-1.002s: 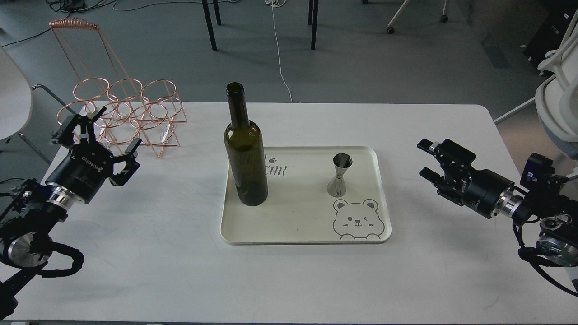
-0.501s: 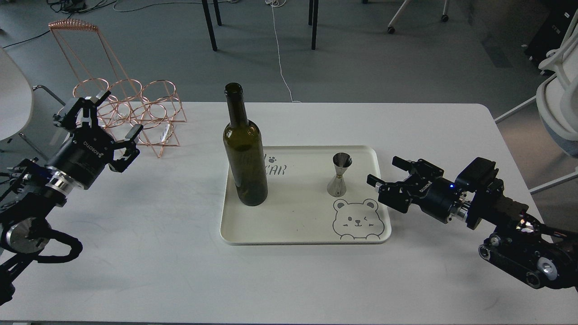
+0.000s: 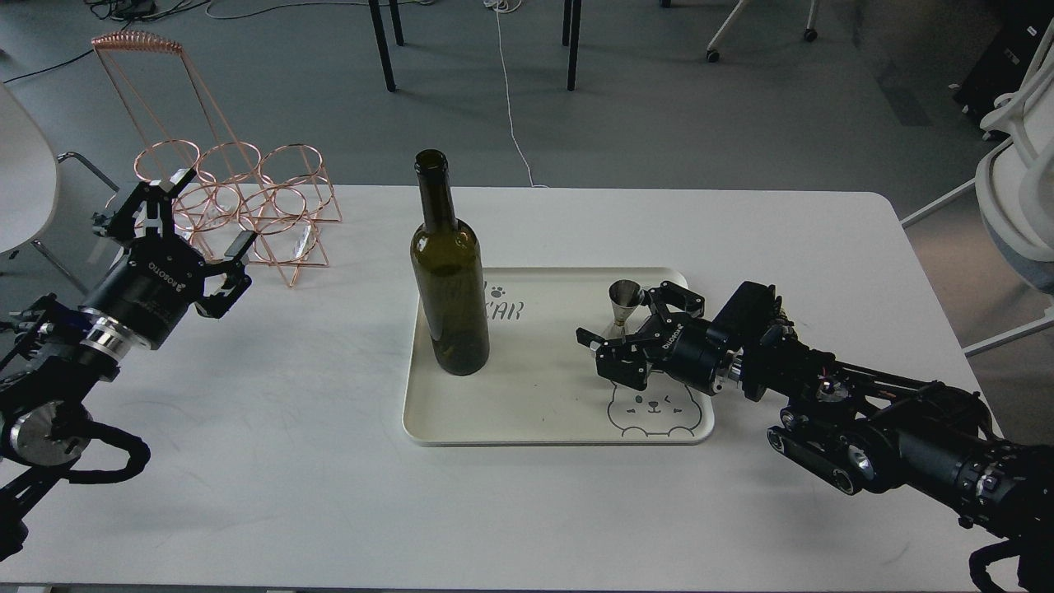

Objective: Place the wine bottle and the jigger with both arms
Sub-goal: 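Close the right gripper on the metal jigger, then carry the jigger off the tray and set it on the table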

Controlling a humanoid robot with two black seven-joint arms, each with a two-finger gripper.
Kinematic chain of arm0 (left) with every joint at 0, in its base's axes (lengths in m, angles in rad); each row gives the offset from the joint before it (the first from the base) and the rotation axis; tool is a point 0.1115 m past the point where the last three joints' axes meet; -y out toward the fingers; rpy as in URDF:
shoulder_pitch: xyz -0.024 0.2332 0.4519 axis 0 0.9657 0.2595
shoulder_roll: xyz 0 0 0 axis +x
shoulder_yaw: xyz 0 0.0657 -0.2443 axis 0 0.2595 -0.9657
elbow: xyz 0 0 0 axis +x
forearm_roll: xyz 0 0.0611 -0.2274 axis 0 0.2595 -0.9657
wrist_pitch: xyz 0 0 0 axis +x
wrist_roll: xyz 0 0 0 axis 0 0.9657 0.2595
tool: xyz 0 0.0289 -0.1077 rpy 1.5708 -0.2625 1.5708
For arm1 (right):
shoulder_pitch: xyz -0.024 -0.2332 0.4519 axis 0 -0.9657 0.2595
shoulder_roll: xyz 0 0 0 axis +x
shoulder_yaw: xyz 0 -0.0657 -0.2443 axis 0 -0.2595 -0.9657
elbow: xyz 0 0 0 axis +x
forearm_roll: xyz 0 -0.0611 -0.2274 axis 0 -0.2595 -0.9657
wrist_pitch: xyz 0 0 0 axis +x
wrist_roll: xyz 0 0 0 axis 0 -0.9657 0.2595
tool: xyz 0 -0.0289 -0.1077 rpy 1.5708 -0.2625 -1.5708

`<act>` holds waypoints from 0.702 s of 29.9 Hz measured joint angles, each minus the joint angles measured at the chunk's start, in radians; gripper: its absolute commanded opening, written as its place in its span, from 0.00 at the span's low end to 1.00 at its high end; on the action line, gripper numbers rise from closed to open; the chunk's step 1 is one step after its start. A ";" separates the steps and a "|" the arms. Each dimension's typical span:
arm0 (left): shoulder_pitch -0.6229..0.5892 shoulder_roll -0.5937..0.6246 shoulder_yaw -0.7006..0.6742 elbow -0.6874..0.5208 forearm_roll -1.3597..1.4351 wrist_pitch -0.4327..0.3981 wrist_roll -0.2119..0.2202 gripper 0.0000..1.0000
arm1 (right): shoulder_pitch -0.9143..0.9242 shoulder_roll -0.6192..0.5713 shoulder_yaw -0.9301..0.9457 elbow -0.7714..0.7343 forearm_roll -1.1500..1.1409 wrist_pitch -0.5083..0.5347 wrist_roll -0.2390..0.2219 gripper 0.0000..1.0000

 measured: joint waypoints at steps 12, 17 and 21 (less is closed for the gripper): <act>0.000 0.003 -0.001 0.000 0.000 0.000 0.000 0.98 | 0.000 -0.002 0.005 -0.016 0.006 0.000 0.000 0.12; 0.000 0.003 -0.001 0.000 0.004 0.000 0.000 0.98 | 0.003 -0.031 0.025 -0.005 0.019 0.000 0.000 0.12; 0.000 0.004 -0.002 0.000 0.005 0.000 0.000 0.98 | 0.004 -0.074 0.096 0.034 0.046 0.000 0.000 0.12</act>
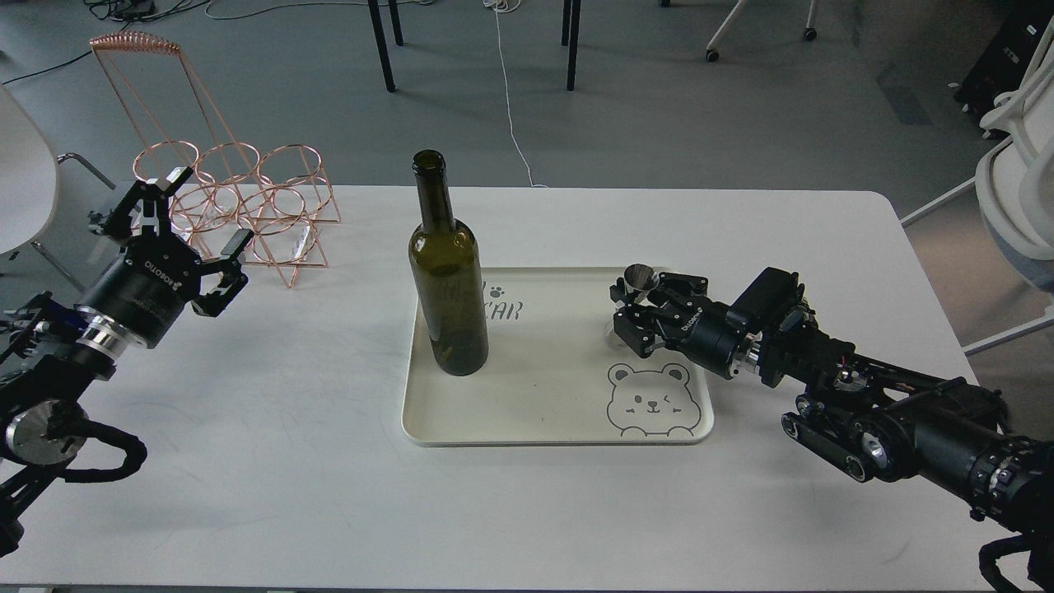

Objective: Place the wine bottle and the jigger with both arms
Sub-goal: 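Carry the jigger off the tray and set it on the table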

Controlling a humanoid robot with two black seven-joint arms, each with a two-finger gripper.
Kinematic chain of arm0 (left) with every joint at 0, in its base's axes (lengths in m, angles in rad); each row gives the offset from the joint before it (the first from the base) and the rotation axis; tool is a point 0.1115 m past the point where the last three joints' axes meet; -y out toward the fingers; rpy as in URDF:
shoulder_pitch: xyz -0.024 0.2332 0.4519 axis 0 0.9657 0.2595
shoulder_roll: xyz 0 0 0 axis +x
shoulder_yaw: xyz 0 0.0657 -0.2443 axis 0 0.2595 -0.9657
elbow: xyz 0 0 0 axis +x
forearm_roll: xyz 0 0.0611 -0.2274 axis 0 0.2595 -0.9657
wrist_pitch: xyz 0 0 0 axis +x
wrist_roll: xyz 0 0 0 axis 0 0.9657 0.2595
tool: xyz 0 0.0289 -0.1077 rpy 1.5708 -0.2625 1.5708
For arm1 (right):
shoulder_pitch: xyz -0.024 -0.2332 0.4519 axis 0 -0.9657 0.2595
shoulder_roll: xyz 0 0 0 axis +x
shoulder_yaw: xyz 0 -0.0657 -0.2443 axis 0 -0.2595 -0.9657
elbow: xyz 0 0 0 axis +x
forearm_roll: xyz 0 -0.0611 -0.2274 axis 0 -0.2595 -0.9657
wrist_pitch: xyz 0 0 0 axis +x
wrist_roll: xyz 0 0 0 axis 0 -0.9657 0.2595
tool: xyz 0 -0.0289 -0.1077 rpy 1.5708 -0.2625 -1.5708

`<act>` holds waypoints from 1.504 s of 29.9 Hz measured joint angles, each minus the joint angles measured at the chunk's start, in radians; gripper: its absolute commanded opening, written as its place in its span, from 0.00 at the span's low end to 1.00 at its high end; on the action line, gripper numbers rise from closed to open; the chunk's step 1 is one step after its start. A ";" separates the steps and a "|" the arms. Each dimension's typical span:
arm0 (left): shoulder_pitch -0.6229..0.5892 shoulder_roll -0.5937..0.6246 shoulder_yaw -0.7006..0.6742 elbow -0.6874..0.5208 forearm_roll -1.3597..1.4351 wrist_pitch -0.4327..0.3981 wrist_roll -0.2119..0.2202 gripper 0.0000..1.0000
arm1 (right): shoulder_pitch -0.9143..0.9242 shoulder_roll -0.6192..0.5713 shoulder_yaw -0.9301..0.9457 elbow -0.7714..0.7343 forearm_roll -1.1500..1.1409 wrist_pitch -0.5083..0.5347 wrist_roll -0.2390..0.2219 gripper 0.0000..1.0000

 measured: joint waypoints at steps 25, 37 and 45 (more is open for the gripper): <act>-0.002 -0.014 0.000 -0.001 0.011 0.000 0.000 0.98 | -0.231 -0.414 0.077 0.159 0.233 0.000 0.000 0.14; -0.002 -0.024 0.000 -0.001 0.012 0.000 0.000 0.98 | -0.222 -0.383 0.075 0.089 0.233 0.000 0.000 0.25; -0.002 -0.024 0.000 -0.001 0.012 0.000 0.000 0.98 | -0.221 -0.376 0.075 0.085 0.234 0.000 0.000 0.33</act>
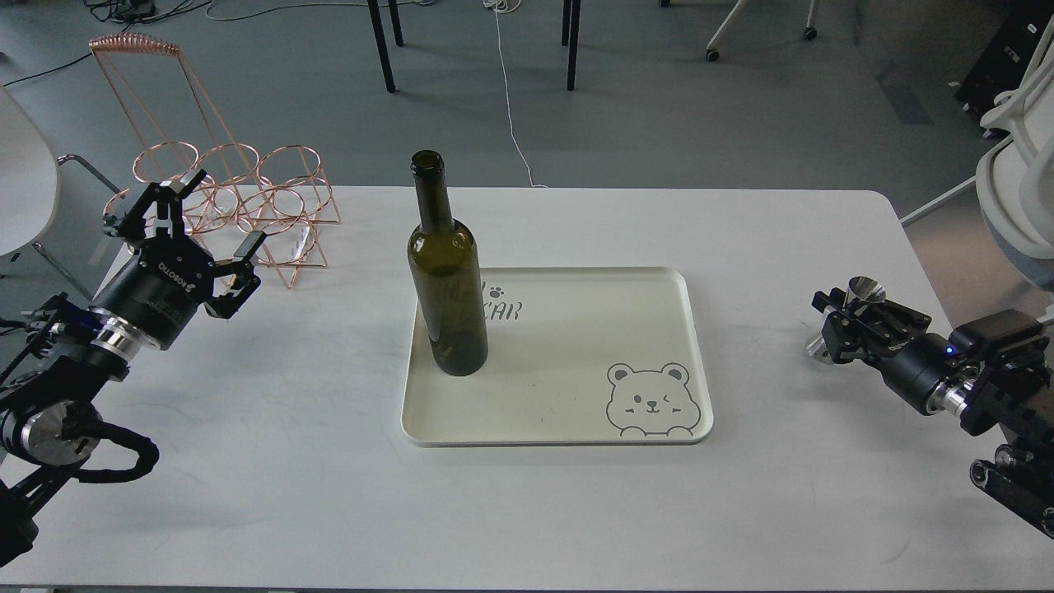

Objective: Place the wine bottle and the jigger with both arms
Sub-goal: 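Carry the jigger off the tray and set it on the table, then release the jigger and withdraw the right gripper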

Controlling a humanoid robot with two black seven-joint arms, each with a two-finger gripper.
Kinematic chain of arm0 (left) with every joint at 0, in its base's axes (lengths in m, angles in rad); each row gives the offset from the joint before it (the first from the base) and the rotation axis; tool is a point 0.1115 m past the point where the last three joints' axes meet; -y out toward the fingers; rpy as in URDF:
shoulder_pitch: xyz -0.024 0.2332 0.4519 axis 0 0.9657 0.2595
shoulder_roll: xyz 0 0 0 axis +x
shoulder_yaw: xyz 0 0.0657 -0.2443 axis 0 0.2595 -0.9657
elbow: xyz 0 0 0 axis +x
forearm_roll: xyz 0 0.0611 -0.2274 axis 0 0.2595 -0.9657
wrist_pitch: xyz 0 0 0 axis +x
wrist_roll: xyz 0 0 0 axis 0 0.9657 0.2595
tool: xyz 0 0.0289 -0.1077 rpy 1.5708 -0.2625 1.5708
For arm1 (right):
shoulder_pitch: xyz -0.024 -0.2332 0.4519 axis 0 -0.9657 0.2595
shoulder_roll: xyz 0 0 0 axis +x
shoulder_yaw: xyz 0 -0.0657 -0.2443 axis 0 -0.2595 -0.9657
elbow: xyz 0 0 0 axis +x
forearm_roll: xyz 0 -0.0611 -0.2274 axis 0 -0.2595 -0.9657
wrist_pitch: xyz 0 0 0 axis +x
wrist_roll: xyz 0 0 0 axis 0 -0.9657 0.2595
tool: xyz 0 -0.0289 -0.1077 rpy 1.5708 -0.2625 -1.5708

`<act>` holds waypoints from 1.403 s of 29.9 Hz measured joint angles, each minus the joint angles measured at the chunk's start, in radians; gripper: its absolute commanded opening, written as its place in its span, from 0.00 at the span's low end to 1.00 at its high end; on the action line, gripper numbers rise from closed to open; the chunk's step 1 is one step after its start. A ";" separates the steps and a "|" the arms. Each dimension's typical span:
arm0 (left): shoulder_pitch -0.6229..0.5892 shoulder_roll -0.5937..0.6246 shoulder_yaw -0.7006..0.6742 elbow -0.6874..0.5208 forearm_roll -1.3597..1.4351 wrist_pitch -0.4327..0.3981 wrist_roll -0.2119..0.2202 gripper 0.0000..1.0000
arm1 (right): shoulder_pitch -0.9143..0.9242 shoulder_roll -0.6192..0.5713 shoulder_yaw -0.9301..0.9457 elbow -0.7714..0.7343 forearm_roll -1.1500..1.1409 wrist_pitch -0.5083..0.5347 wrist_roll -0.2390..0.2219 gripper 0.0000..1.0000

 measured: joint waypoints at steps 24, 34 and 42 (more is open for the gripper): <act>-0.002 0.007 0.005 0.000 0.091 0.000 0.000 0.98 | -0.057 -0.113 -0.008 0.099 0.008 0.000 0.000 0.93; -0.011 0.017 0.010 0.000 0.196 0.000 0.000 0.98 | -0.174 -0.406 -0.022 0.418 0.236 0.000 0.000 0.94; -0.017 0.109 0.000 -0.047 0.437 0.000 0.000 0.98 | -0.140 -0.539 0.055 0.665 0.906 0.112 0.000 0.94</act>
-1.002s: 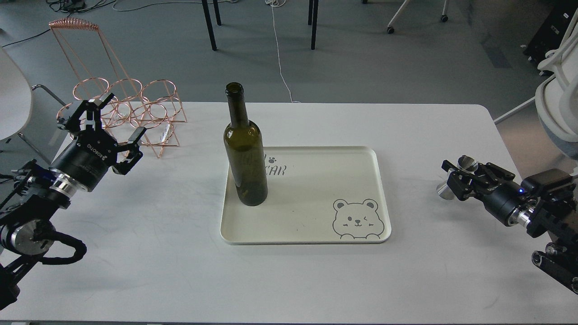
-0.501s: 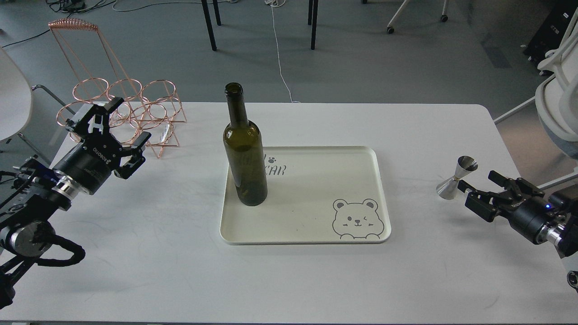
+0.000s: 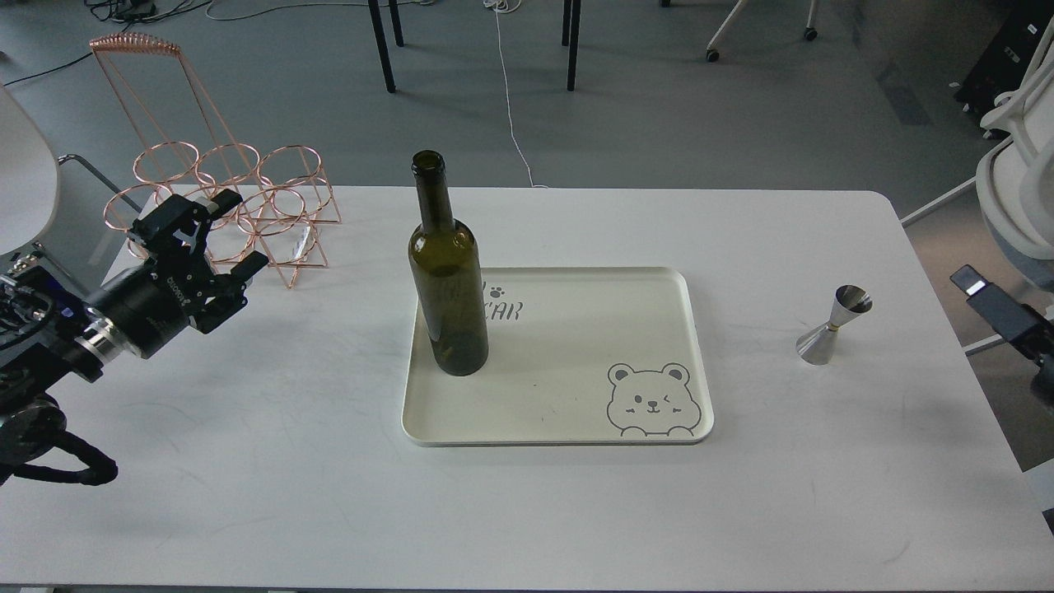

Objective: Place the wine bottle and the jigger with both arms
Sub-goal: 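Release the jigger and withdraw the right gripper, then reach the left gripper to the neck of the green wine bottle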

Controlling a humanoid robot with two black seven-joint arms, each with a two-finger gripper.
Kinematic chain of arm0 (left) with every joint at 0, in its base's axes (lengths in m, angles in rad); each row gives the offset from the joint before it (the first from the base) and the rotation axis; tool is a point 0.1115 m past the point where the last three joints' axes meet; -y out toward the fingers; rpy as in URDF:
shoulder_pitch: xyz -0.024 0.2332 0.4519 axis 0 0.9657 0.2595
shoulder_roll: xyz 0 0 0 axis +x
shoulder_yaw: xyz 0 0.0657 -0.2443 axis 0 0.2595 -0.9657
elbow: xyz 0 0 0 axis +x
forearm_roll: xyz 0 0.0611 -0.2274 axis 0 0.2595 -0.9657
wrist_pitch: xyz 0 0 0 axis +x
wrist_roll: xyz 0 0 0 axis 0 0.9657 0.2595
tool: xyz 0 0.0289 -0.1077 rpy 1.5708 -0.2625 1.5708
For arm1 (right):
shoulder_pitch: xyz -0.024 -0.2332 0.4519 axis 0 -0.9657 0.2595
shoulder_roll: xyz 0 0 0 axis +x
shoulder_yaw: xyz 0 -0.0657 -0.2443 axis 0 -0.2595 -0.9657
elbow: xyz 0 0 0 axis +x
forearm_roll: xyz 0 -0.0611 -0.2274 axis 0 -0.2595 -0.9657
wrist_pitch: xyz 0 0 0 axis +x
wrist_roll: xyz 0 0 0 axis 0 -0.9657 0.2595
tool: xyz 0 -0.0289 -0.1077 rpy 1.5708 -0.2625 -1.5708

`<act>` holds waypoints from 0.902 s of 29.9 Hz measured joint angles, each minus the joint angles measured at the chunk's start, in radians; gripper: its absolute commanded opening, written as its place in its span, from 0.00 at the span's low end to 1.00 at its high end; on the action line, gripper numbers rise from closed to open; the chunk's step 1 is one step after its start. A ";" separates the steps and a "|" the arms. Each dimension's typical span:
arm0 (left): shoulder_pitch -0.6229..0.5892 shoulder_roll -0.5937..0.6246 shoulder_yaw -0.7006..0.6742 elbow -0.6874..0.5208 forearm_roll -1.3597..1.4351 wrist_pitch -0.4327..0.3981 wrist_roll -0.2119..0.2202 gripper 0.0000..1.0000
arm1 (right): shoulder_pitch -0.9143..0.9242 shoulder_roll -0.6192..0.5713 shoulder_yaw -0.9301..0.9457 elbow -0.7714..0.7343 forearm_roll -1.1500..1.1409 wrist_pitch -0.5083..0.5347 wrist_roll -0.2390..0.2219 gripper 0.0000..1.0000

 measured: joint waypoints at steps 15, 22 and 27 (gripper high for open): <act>-0.021 0.153 -0.012 -0.313 0.724 0.368 0.000 0.98 | 0.111 0.043 0.127 -0.195 0.802 0.843 0.000 0.98; -0.078 0.153 -0.013 -0.335 0.953 0.507 0.000 0.98 | 0.099 0.113 0.119 -0.264 0.821 0.865 0.000 0.98; -0.122 0.155 -0.012 -0.392 1.008 0.513 0.000 0.98 | 0.089 0.115 0.116 -0.274 0.818 0.865 0.000 0.98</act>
